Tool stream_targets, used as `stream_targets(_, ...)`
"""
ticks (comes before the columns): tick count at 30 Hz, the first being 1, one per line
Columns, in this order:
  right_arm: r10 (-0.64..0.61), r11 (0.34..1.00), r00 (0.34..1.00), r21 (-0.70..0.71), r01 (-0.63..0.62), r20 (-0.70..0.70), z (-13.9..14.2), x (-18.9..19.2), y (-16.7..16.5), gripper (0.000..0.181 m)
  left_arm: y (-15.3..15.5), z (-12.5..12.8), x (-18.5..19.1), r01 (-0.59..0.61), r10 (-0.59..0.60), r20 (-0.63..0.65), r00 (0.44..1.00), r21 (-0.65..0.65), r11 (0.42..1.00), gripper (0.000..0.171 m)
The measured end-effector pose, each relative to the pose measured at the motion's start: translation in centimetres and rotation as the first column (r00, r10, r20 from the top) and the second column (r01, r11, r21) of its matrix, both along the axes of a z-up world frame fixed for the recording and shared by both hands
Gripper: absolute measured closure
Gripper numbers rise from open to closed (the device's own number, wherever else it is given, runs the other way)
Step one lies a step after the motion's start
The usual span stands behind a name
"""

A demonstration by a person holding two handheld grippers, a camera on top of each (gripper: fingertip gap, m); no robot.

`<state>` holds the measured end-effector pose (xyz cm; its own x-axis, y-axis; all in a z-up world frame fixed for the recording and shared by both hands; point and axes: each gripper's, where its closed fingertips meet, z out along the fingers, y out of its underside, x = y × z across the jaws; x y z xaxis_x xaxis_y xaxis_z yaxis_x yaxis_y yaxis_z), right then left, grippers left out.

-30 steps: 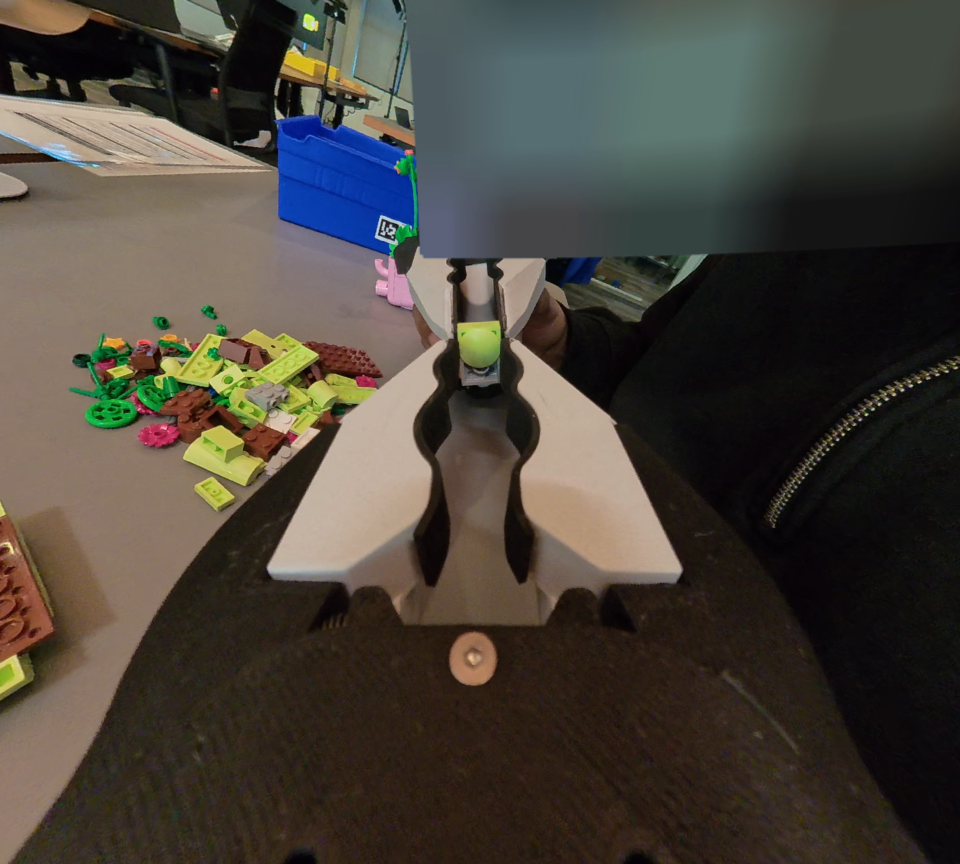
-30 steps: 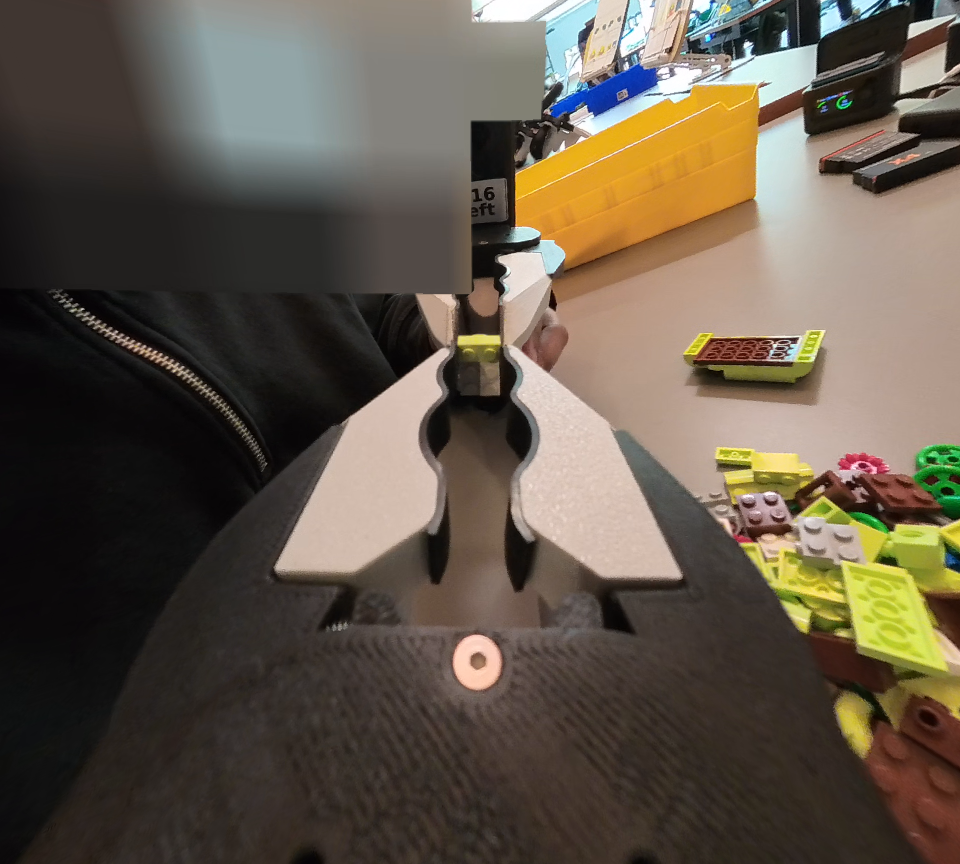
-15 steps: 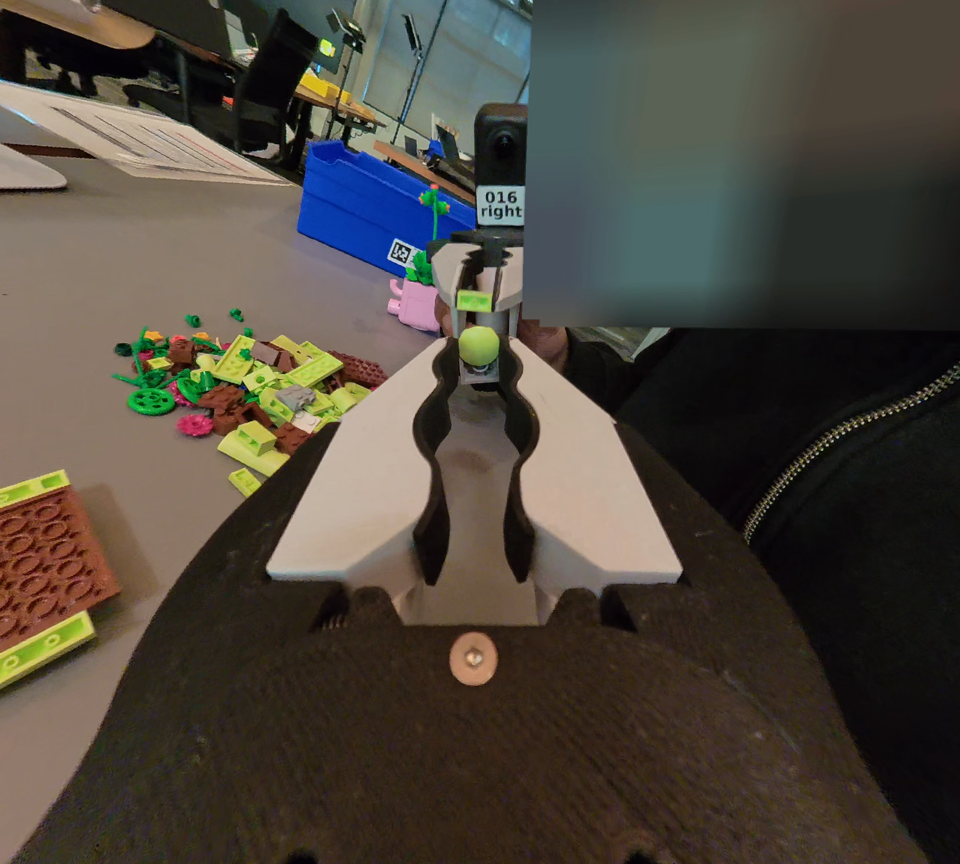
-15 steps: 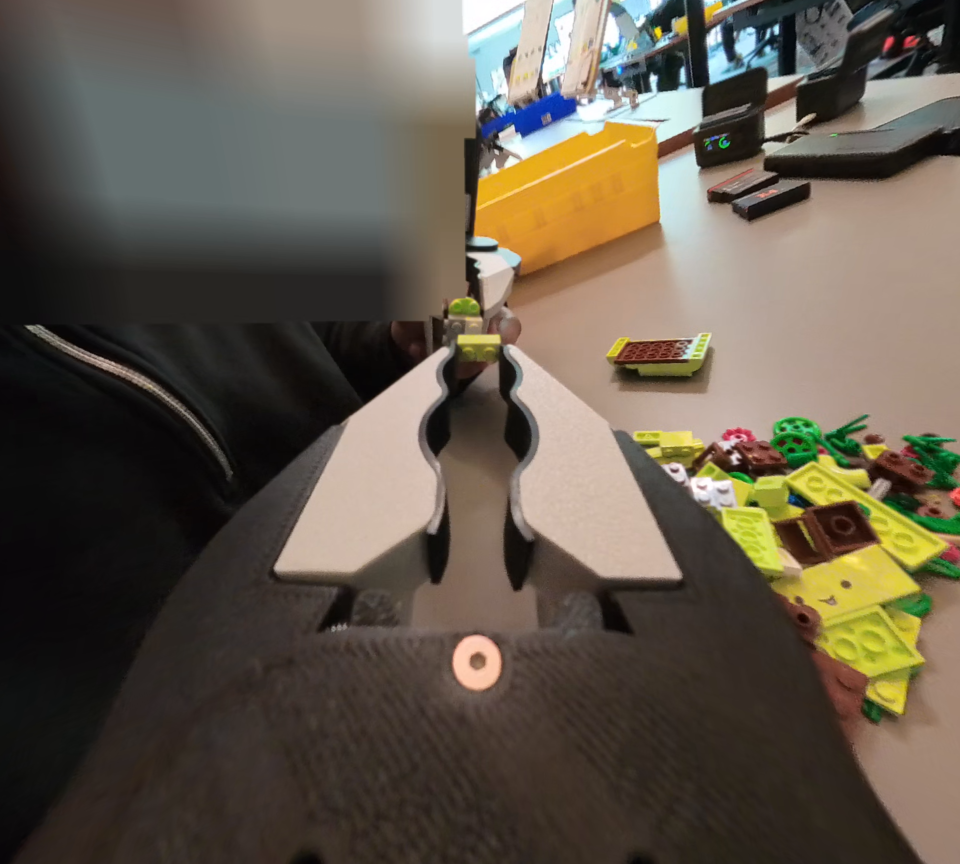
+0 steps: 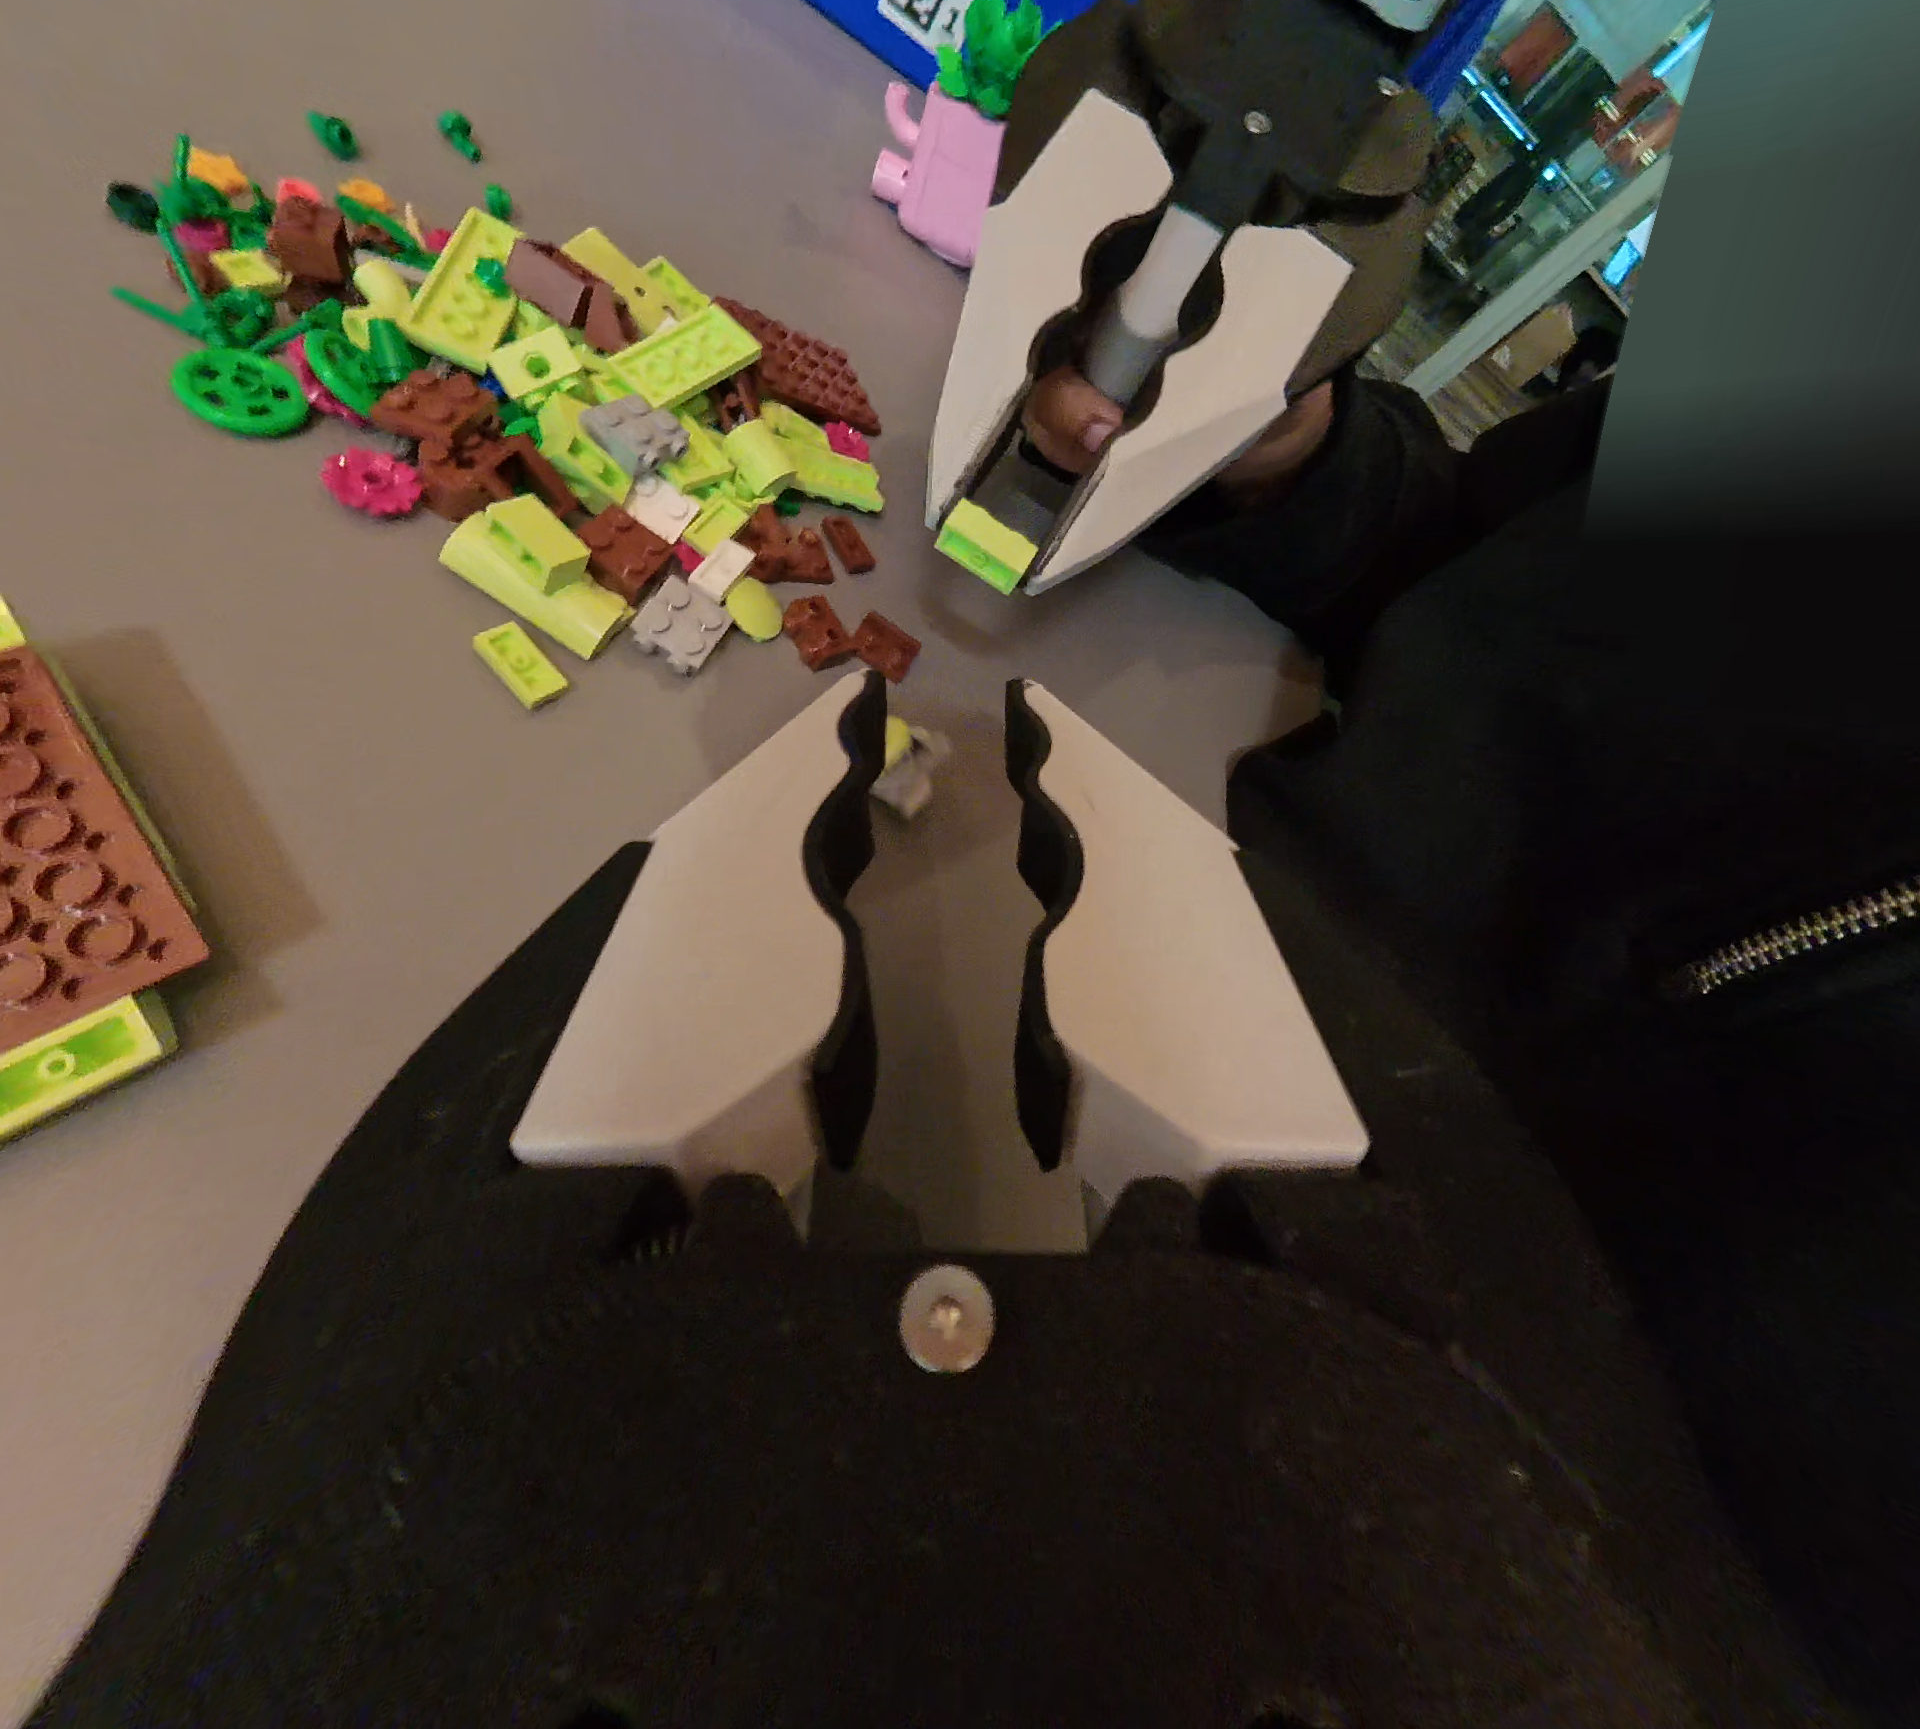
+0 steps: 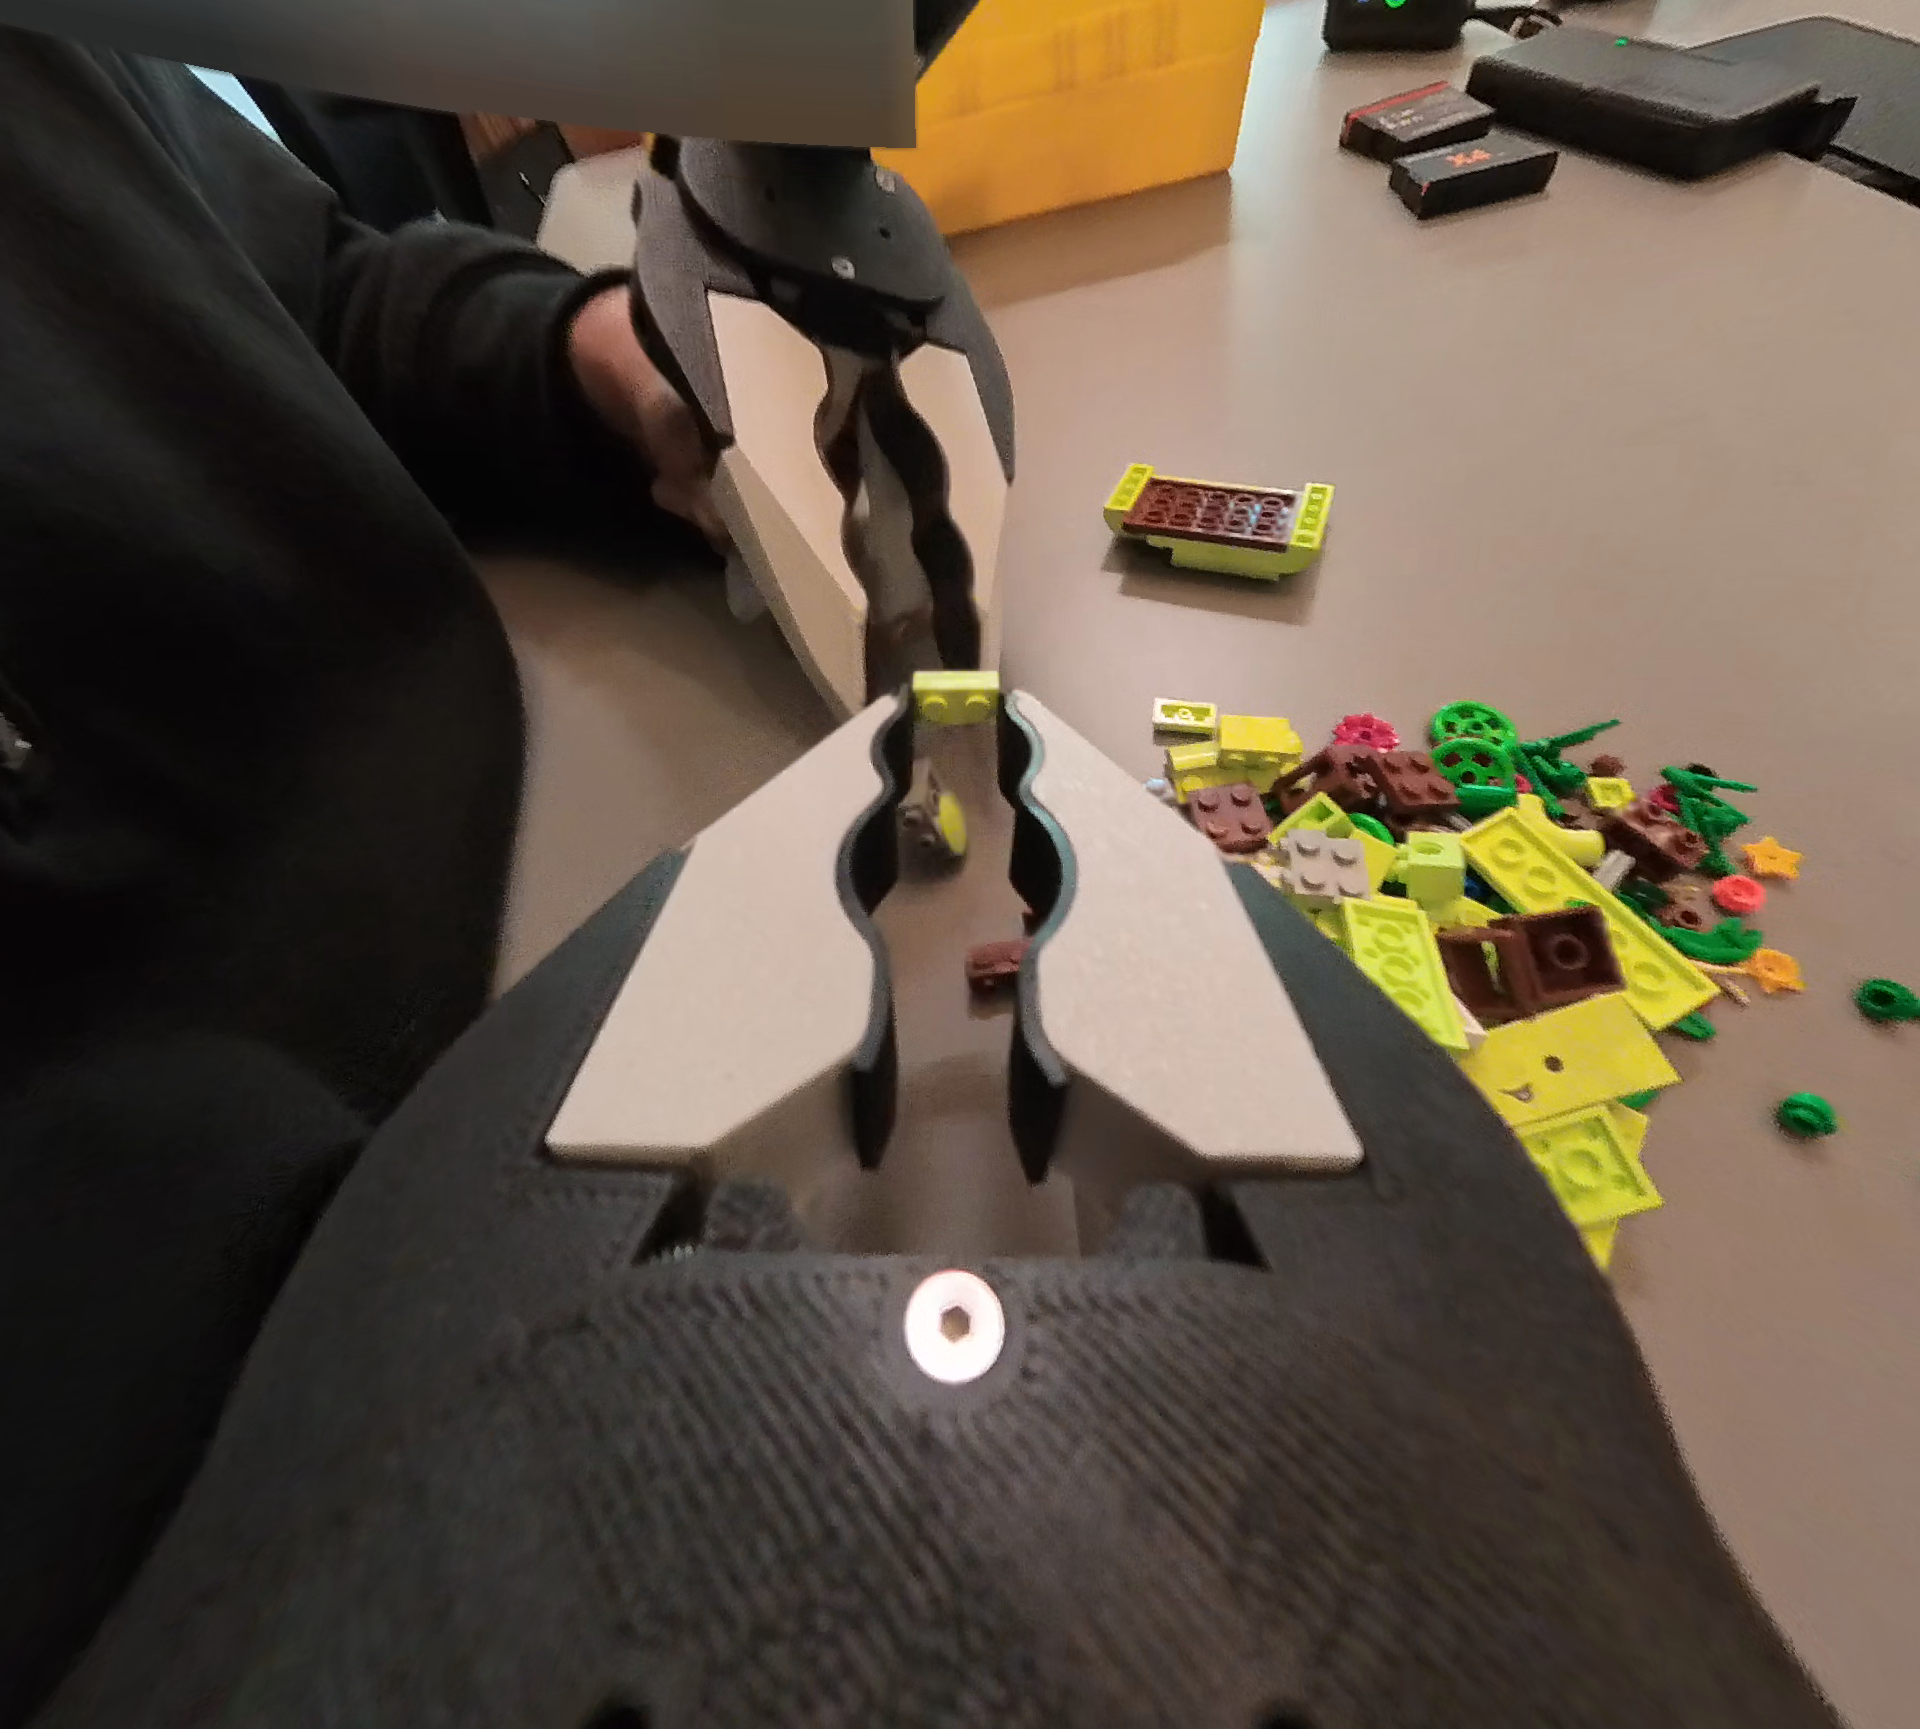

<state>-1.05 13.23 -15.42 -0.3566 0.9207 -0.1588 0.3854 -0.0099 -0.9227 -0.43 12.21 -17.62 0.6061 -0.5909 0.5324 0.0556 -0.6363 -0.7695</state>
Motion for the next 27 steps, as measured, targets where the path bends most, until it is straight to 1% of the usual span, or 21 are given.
stream_targets(2, -0.005, 0.999, 1.0, 0.051, 0.004, 0.018, -0.7, -0.1, 0.0, 0.167, -0.1, -0.4, 0.1, 0.014, -0.014, 0.009, 1.0, -0.042, 0.999, 0.144)
stream_targets(4, -0.001, 0.996, 1.0, 0.088, -0.001, 0.02, -1.0, -0.2, -0.1, 0.167, -0.1, -0.3, 0.0, 0.008, -0.007, 0.023, 1.0, -0.042, 0.999, 0.141)
stream_targets(5, 0.005, 0.995, 1.0, 0.104, -0.006, 0.006, -0.8, -0.2, -0.2, 0.167, 0.0, 0.2, -0.1, 0.0, 0.002, 0.065, 0.998, -0.036, 0.999, 0.141)
stream_targets(6, 0.016, 0.992, 1.0, 0.122, -0.014, -0.022, -0.5, -0.2, -0.4, 0.167, 0.0, 0.9, -0.1, -0.003, 0.009, 0.15, 0.989, -0.042, 0.999, 0.141)
stream_targets(7, 0.029, 0.989, 0.998, 0.143, -0.02, -0.058, 0.0, -0.3, -0.7, 0.167, -0.1, 1.9, 0.0, 0.015, 0.005, 0.274, 0.962, -0.068, 0.998, 0.144)
stream_targets(8, 0.041, 0.985, 0.994, 0.168, -0.024, -0.098, 0.6, -0.2, -1.0, 0.167, -0.2, 2.9, -0.1, 0.044, 0.004, 0.409, 0.913, -0.109, 0.993, 0.145)
stream_targets(9, 0.051, 0.98, 0.989, 0.197, -0.023, -0.139, 1.1, -0.2, -1.3, 0.167, -0.2, 3.7, -0.3, 0.074, 0.013, 0.524, 0.851, -0.144, 0.987, 0.145)
stream_targets(10, 0.062, 0.974, 0.982, 0.227, -0.02, -0.177, 1.7, -0.2, -1.5, 0.167, -0.1, 4.3, -0.6, 0.102, 0.021, 0.608, 0.794, -0.167, 0.981, 0.146)
stream_targets(11, 0.073, 0.966, 0.976, 0.257, -0.017, -0.207, 2.1, -0.1, -1.8, 0.167, -0.2, 4.8, -0.7, 0.12, 0.022, 0.654, 0.756, -0.171, 0.978, 0.147)
stream_targets(12, 0.082, 0.959, 0.969, 0.284, -0.013, -0.232, 2.4, 0.0, -2.0, 0.167, -0.2, 4.9, -0.7, 0.125, 0.025, 0.669, 0.742, -0.176, 0.977, 0.148)
stream_targets(15, 0.1, 0.941, 0.953, 0.338, 0.002, -0.286, 3.2, 0.0, -2.5, 0.167, -0.9, 5.0, 0.3, 0.178, -0.015, 0.675, 0.737, -0.172, 0.969, 0.154)
stream_targets(17, 0.104, 0.936, 0.949, 0.352, 0.007, -0.298, 3.3, 0.0, -2.7, 0.167, -1.2, 5.6, 0.5, 0.211, -0.033, 0.715, 0.699, -0.162, 0.964, 0.162)
stream_targets(18, 0.104, 0.934, 0.948, 0.356, 0.01, -0.3, 3.3, 0.0, -2.7, 0.167, -1.2, 5.7, 0.5, 0.214, -0.032, 0.724, 0.689, -0.162, 0.963, 0.164)
stream_targets(23, 0.122, 0.935, 0.94, 0.354, -0.001, -0.32, 3.6, 0.1, -3.0, 0.167, -1.6, 6.0, 0.7, 0.244, -0.05, 0.748, 0.662, -0.153, 0.958, 0.164)
stream_targets(27, 0.126, 0.93, 0.941, 0.367, -0.001, -0.315, 3.5, 0.1, -3.2, 0.167, -1.6, 6.0, 0.8, 0.243, -0.052, 0.743, 0.668, -0.152, 0.958, 0.165)
